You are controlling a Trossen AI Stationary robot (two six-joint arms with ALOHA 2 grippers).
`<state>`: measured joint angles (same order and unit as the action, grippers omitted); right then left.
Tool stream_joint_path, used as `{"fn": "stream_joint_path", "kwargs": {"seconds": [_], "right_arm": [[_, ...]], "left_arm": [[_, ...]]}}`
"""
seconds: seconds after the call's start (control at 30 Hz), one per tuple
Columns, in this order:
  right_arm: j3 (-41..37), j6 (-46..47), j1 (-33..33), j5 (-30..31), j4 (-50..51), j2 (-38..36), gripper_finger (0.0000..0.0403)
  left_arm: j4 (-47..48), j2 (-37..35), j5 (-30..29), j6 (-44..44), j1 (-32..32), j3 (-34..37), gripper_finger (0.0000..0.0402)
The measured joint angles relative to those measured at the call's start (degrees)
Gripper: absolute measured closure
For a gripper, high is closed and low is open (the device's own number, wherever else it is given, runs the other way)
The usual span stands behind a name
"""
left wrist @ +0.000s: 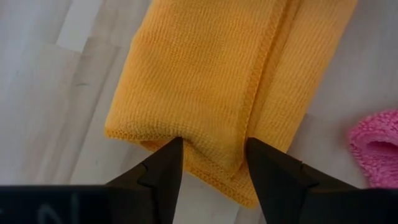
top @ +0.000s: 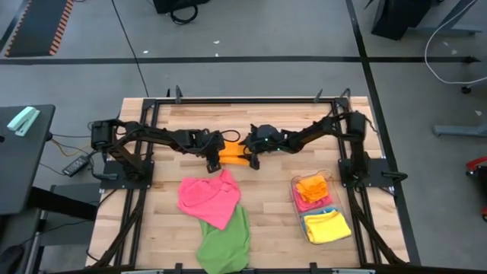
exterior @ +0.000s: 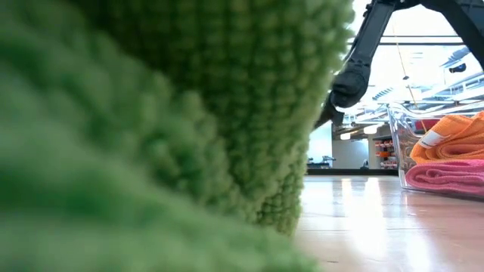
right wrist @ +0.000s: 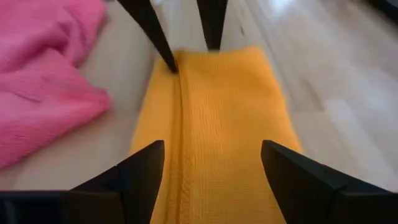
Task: Fold microfiber towels
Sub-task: Fold the orange towel
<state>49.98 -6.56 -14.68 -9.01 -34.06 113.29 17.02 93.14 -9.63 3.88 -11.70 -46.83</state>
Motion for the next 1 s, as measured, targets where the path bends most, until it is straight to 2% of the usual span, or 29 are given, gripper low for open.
{"fn": "stream_joint_path", "kwargs": {"seconds": [0.27,0.4,0.6,0.8,0.87,1.0], "right_arm": [[0.67,3.27,-1.3,0.46,5.98,3.29,0.0136],[0.57,3.37,-0.86,1.51,5.81,3.12,0.0136],[0.02,3.57,-0.17,2.52,8.63,-0.47,0.0136],[0.27,1.04,0.33,2.76,12.38,-8.82,0.0137],[0.09,0.01,0.31,5.12,16.52,-11.57,0.0137],[0.17,-1.64,-1.67,14.68,23.08,-15.82,0.0137]], "left_arm": [[0.87,0.0,0.0,0.24,0.0,0.0,0.0225],[0.89,0.0,0.0,-0.73,0.0,0.0,0.0224],[4.06,-0.15,0.0,-1.51,0.13,0.0,0.0229],[4.38,-0.17,0.02,-1.22,0.41,0.0,0.0226],[4.38,-0.17,0.0,-1.14,0.89,0.0,0.0229],[4.07,-0.2,0.04,-1.09,2.44,0.0,0.0228]]}}
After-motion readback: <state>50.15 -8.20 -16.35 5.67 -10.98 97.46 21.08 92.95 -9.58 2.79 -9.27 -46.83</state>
